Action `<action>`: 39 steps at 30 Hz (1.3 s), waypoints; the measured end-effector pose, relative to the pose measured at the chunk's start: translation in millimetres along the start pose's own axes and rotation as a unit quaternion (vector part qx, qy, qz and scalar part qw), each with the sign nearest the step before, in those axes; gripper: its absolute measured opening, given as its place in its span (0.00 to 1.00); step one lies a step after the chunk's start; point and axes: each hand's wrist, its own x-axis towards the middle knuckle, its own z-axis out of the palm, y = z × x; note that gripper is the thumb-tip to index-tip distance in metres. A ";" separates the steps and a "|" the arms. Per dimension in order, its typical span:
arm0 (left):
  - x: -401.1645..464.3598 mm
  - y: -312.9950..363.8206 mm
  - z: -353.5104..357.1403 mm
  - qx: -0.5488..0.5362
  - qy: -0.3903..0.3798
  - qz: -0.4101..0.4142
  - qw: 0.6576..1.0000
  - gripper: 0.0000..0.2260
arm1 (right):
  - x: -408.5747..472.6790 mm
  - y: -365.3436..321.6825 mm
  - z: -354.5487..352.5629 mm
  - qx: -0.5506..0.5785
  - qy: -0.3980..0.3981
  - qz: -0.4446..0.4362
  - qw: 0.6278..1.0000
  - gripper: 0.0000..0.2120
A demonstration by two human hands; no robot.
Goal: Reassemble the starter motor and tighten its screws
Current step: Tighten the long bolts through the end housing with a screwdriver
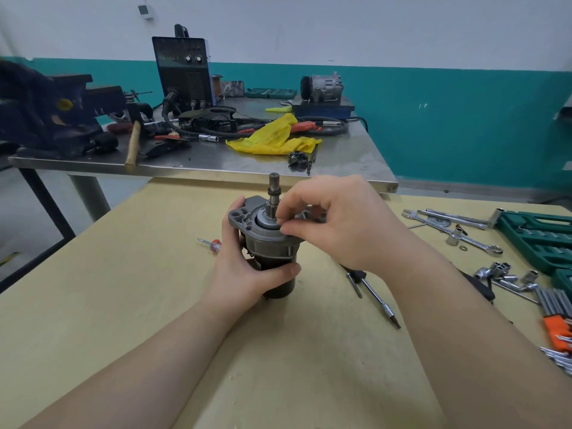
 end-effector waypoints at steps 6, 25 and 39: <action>-0.4 0.7 0.0 0.006 0.003 -0.004 1.000 0.56 | -0.2 4.3 -3.3 0.004 -0.027 0.010 1.000 0.10; -3.0 2.6 1.8 -0.001 -0.006 0.016 1.000 0.56 | 1.5 75.7 -6.8 -0.150 -0.096 0.336 0.925 0.06; -1.9 0.6 1.4 0.000 -0.008 0.017 1.000 0.55 | -17.7 117.5 26.9 -0.184 -0.229 0.421 0.858 0.12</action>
